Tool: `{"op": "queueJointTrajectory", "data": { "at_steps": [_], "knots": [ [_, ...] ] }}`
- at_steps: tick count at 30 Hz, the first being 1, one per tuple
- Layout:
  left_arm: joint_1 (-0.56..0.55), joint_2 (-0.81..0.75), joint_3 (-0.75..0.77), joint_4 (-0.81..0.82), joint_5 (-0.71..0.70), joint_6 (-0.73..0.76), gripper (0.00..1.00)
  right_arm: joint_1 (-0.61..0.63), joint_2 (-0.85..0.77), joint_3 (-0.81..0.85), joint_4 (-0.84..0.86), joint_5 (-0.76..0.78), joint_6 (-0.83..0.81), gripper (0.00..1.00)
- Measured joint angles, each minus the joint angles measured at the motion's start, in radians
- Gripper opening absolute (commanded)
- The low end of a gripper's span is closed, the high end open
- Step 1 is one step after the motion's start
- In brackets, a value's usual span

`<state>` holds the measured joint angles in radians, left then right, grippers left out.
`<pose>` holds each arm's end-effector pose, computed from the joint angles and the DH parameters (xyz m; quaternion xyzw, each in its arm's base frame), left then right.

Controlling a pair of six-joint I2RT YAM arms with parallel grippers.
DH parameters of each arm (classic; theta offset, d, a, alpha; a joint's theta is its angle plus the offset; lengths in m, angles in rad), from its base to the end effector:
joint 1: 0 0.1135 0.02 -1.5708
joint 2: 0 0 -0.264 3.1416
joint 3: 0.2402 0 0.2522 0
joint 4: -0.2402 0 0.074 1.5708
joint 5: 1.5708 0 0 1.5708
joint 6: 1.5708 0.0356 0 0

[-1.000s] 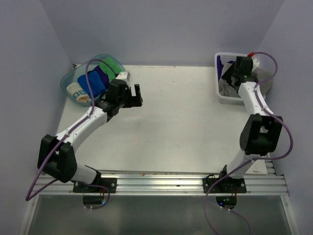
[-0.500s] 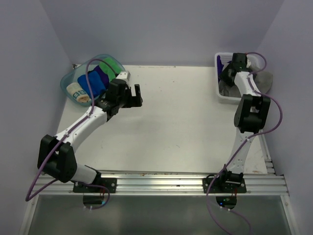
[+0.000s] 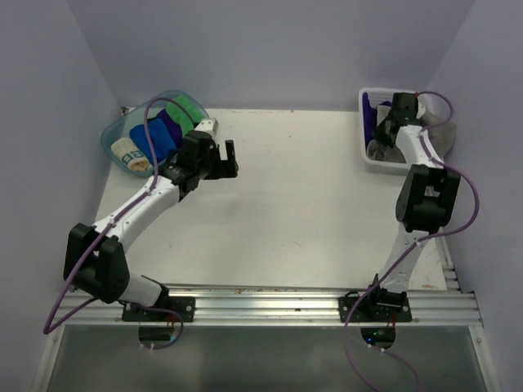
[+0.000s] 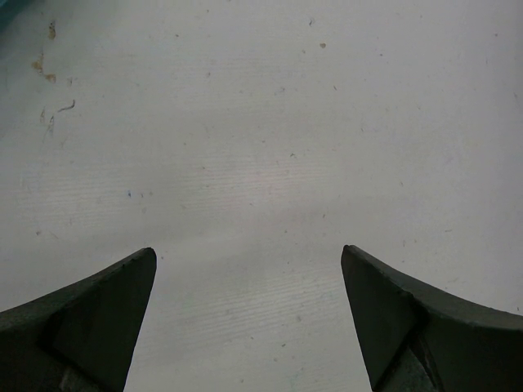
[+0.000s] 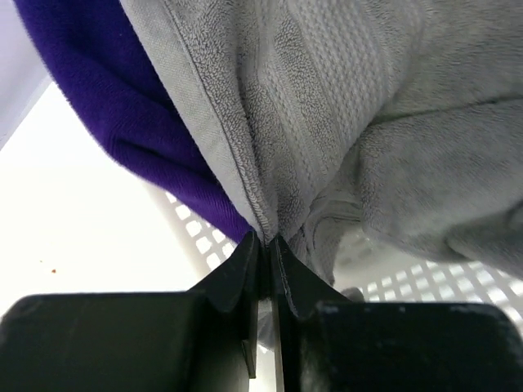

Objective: Roll the towels
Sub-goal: Grab a towel with the right arm, then move the towel to the center of the board

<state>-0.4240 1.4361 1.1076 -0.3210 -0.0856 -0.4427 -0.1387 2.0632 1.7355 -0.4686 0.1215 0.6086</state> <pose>0.2956 -0.1301 0.2867 -0.0274 0.8947 -0.1517 0.4192 0.4674 -0.0696 0.2459 0.3587 0.8521 0.0331 0.3797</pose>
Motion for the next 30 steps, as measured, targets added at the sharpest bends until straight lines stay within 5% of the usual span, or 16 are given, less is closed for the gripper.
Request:
{"op": "queueJointTrajectory", "data": {
  "at_steps": [17, 30],
  "knots": [
    [0.000, 0.002, 0.003, -0.011, -0.024, 0.002, 0.99, -0.005, -0.358, -0.124, 0.044, 0.061, 0.012, 0.00],
    [0.001, 0.002, 0.076, -0.070, -0.079, 0.001, 0.99, 0.066, -0.737, 0.040, 0.142, -0.226, -0.006, 0.00]
  ]
}}
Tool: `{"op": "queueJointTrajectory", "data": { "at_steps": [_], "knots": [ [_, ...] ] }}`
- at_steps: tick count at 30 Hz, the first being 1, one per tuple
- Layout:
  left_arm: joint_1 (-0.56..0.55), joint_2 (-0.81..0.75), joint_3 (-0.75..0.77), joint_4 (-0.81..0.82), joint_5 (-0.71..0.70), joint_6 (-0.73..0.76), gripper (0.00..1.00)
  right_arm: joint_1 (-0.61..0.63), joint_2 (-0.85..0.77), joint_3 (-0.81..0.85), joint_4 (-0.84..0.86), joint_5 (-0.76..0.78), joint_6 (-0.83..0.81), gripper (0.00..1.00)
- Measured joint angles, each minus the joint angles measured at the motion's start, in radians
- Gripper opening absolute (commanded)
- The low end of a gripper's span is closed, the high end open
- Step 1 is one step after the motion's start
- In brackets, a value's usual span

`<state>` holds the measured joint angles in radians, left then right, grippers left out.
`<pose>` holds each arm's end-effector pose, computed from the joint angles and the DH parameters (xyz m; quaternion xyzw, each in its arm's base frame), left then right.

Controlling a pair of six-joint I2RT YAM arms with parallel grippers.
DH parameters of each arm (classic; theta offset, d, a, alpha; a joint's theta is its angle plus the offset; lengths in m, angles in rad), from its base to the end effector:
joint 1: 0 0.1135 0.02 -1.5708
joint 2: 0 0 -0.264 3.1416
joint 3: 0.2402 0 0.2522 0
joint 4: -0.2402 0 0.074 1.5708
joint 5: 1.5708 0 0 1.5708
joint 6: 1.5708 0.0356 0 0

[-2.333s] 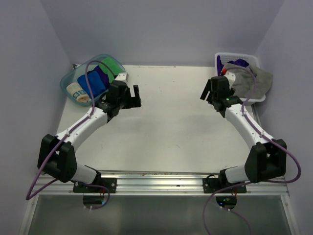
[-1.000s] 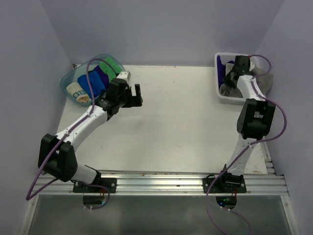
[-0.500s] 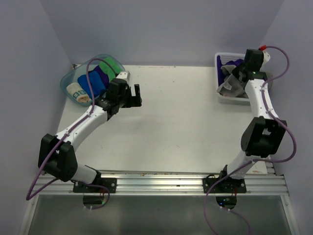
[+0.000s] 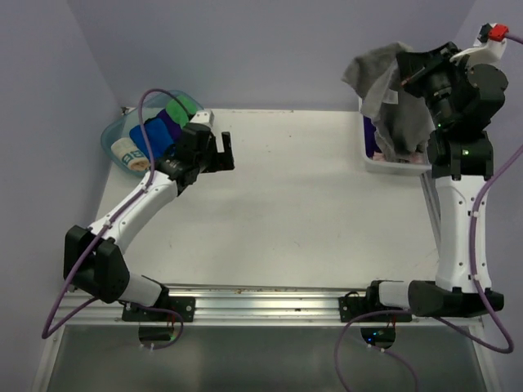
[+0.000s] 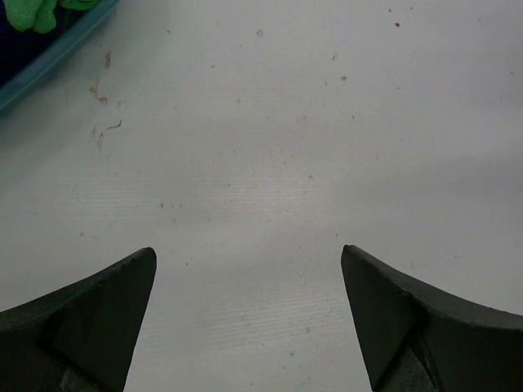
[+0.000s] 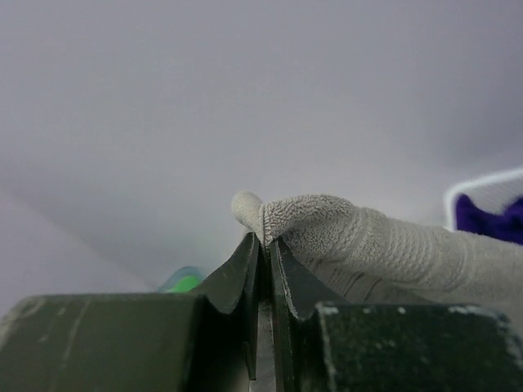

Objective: Roll the towels
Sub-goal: Move the towel to the center of the board

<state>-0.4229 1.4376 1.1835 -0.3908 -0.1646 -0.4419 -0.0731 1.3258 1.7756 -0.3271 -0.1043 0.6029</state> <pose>0.2981 -0.1278 0.3061 -0.0452 0.8913 -0.1197 0.4349 0.2586 -0.0152 0.5435 0.1825 0.6370 0.2292 0.7130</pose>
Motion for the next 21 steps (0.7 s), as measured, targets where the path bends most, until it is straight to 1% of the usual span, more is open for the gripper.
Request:
{"op": "queueJointTrajectory", "data": {
  "at_steps": [5, 8, 11, 12, 14, 15, 19, 20, 21],
  "knots": [
    [0.032, -0.014, 0.065, -0.051, -0.026, -0.010, 0.99, 0.197, -0.051, 0.027, 0.031, -0.077, -0.034, 0.00],
    [0.099, -0.055, 0.068, -0.077, -0.025, -0.023, 1.00, 0.330, -0.048, -0.046, 0.053, -0.102, -0.053, 0.00],
    [0.190, -0.098, 0.068, -0.107, -0.024, -0.042, 1.00, 0.449, 0.000, -0.167, 0.062, -0.103, -0.061, 0.00],
    [0.213, -0.109, 0.068, -0.113, -0.028, -0.046, 1.00, 0.486, 0.028, -0.207, 0.070, -0.101, -0.061, 0.10],
    [0.253, -0.132, 0.068, -0.125, -0.042, -0.055, 0.99, 0.567, 0.135, -0.268, 0.066, -0.098, -0.060, 0.36],
    [0.260, -0.140, 0.068, -0.128, -0.043, -0.057, 1.00, 0.606, 0.205, -0.277, 0.051, -0.100, -0.064, 0.45],
    [0.257, -0.151, 0.059, -0.125, 0.011, -0.064, 0.99, 0.720, 0.460, -0.270, -0.047, -0.095, -0.108, 0.49],
    [0.254, -0.153, 0.047, -0.120, 0.031, -0.064, 0.99, 0.735, 0.491, -0.281, -0.076, -0.087, -0.114, 0.53],
    [0.249, -0.155, 0.030, -0.115, 0.046, -0.067, 0.99, 0.740, 0.501, -0.302, -0.098, -0.071, -0.120, 0.54]
  ]
}}
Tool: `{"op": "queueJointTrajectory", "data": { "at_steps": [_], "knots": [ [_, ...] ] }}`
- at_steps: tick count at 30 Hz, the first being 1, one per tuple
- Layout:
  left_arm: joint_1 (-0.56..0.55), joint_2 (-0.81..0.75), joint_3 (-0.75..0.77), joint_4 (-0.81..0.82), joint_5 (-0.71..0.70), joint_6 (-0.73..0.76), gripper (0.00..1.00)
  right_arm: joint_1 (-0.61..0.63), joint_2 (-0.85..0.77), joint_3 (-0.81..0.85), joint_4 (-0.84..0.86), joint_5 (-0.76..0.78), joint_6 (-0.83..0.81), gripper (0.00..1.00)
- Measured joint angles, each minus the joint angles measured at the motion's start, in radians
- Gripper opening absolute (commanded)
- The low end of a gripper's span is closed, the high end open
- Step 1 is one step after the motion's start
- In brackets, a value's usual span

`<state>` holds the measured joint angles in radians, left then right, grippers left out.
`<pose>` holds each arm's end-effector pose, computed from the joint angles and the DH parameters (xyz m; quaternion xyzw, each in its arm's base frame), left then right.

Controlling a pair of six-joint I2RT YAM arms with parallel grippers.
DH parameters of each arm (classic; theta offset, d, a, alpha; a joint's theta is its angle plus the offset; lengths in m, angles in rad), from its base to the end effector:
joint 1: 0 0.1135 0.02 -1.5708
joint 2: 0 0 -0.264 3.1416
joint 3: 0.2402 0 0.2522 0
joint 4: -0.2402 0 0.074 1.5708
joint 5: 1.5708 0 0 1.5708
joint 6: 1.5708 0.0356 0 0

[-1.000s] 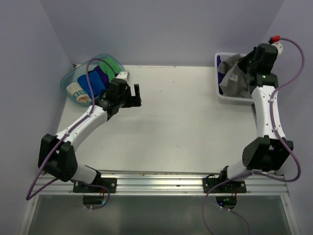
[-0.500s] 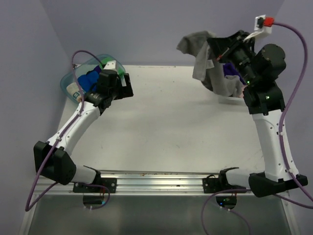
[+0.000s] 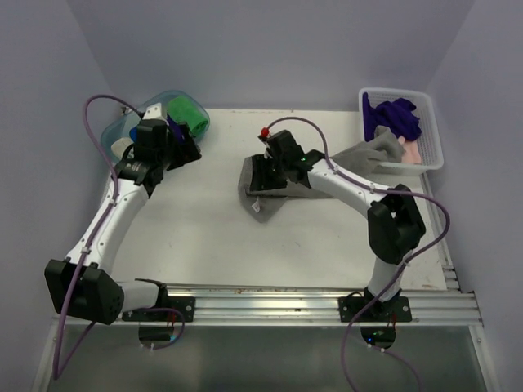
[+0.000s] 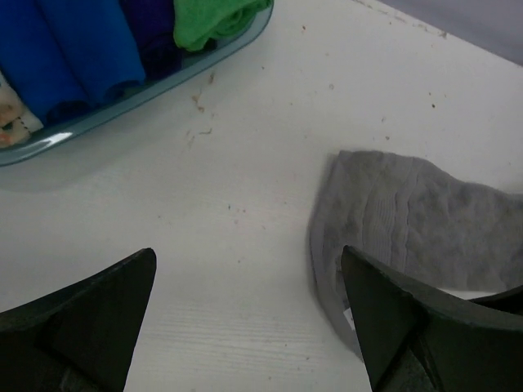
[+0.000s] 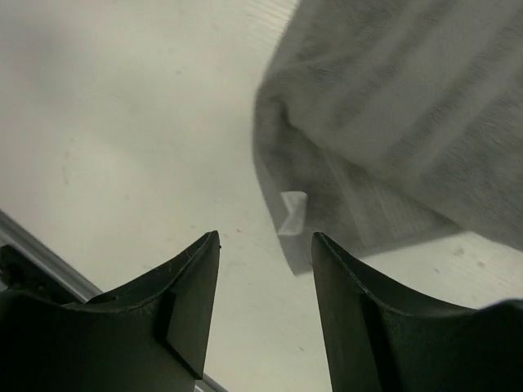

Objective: Roll the towels
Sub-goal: Move the towel to the center of the board, then flatten the towel

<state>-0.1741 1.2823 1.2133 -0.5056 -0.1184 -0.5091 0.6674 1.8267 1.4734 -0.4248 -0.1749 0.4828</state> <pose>0.2816 -0.0453 0.3501 -0.1741 0.8600 -0.1108 0.4668 0.3222 0.2618 0.2639 -0.1183 0.9119 0.2768 0.2789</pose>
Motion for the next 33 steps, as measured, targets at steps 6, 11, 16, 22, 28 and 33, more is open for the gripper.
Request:
{"op": "queueJointTrajectory", "data": {
  "at_steps": [6, 11, 16, 22, 28, 33],
  "knots": [
    [-0.194, 0.030, -0.128, 0.038, 0.049, -0.044, 0.99, -0.177, -0.167, -0.134, -0.026, 0.060, -0.009, 0.54],
    [-0.346, 0.152, -0.189, 0.084, 0.096, -0.104, 0.98, -0.354, -0.345, -0.202, -0.020, 0.132, -0.013, 0.61],
    [-0.431, 0.303, -0.197, 0.124, 0.119, -0.197, 0.96, -0.354, -0.414, -0.258, -0.030, 0.155, -0.017, 0.63],
    [-0.476, 0.413, -0.198, 0.196, 0.163, -0.285, 0.88, -0.352, -0.414, -0.296, -0.039, 0.158, -0.017, 0.63],
    [-0.486, 0.476, -0.187, 0.247, 0.161, -0.357, 0.81, -0.353, -0.418, -0.304, -0.040, 0.158, -0.017, 0.63],
    [-0.488, 0.509, -0.164, 0.274, 0.154, -0.399, 0.37, -0.353, -0.440, -0.326, -0.040, 0.158, -0.017, 0.63]
  ]
}}
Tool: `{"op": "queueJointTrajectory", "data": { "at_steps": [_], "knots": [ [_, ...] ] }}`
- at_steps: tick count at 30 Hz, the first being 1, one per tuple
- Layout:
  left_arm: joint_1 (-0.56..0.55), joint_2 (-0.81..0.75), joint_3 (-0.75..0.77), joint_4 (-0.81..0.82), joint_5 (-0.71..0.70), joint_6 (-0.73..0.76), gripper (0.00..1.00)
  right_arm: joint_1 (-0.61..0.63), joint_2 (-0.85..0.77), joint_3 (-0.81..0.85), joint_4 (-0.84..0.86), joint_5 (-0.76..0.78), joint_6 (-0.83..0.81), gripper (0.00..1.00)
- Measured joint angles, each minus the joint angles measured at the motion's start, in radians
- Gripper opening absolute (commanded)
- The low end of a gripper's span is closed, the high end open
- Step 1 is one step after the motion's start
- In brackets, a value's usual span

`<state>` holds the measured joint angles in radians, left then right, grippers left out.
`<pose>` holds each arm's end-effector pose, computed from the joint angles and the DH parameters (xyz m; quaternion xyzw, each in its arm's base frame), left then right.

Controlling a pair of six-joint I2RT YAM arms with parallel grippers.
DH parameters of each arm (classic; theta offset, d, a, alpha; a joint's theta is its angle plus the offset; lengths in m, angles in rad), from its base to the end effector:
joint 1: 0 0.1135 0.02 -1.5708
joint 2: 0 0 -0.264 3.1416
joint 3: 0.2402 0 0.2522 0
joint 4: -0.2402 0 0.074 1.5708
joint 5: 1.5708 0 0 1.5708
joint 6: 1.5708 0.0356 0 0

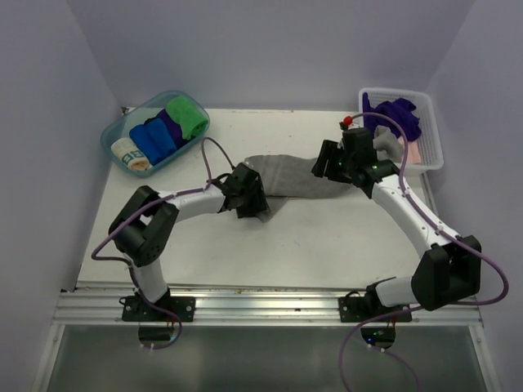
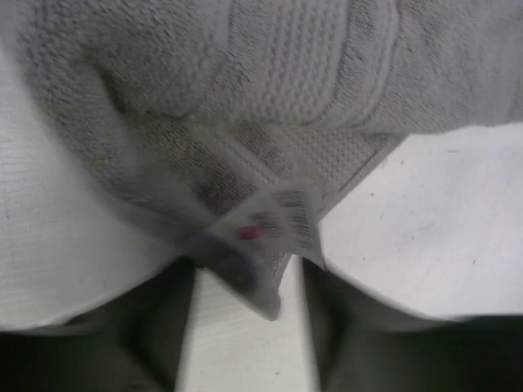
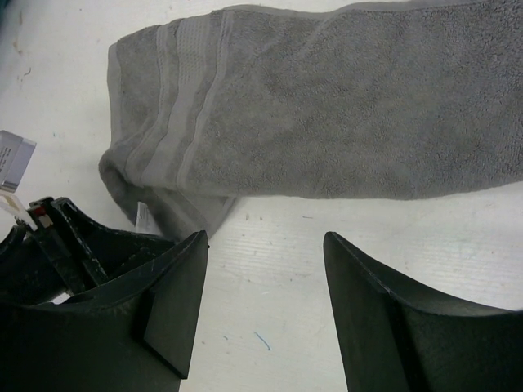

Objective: Roll the towels
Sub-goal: Flatten the towel

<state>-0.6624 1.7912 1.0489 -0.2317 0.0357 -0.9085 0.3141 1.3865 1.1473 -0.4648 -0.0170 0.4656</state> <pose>0.2834 -0.2226 0.1591 -0.1121 0.9491 -0.2199 0.1958 0.2921 0.0955 0.3023 0.0651 0.9052 0.1667 0.3855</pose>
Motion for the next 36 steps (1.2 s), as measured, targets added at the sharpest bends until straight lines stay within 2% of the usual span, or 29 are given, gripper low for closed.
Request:
{"op": "queueJointTrajectory", "data": {
  "at_steps": [2, 3, 9, 15, 21, 25, 32, 36],
  "knots": [
    [0.000, 0.019, 0.011, -0.003, -0.017, -0.010, 0.04, 0.000, -0.008, -0.010, 0.000, 0.000, 0.000, 0.62],
    [0.001, 0.029, 0.021, -0.019, -0.027, -0.008, 0.00, 0.000, -0.011, -0.012, -0.001, 0.002, 0.000, 0.62],
    [0.050, -0.019, 0.066, -0.095, -0.070, 0.015, 0.00, 0.000, -0.051, -0.033, -0.030, 0.087, -0.014, 0.63],
    [0.226, -0.310, 0.108, -0.156, -0.105, 0.083, 0.00, -0.003, -0.134, -0.043, -0.059, 0.191, -0.025, 0.66],
    [0.249, -0.487, 0.275, -0.177, -0.148, 0.152, 0.00, -0.038, -0.160, -0.055, -0.044, 0.217, 0.006, 0.80],
    [0.251, -0.538, 0.324, -0.201, -0.160, 0.187, 0.00, -0.085, -0.137, -0.094, -0.018, 0.178, 0.054, 0.86],
    [0.254, -0.544, 0.330, -0.265, -0.185, 0.215, 0.00, -0.238, -0.111, -0.254, 0.129, -0.013, 0.203, 0.89],
    [0.256, -0.544, 0.330, -0.275, -0.187, 0.222, 0.00, -0.283, -0.093, -0.306, 0.231, -0.084, 0.288, 0.89]
  ]
}}
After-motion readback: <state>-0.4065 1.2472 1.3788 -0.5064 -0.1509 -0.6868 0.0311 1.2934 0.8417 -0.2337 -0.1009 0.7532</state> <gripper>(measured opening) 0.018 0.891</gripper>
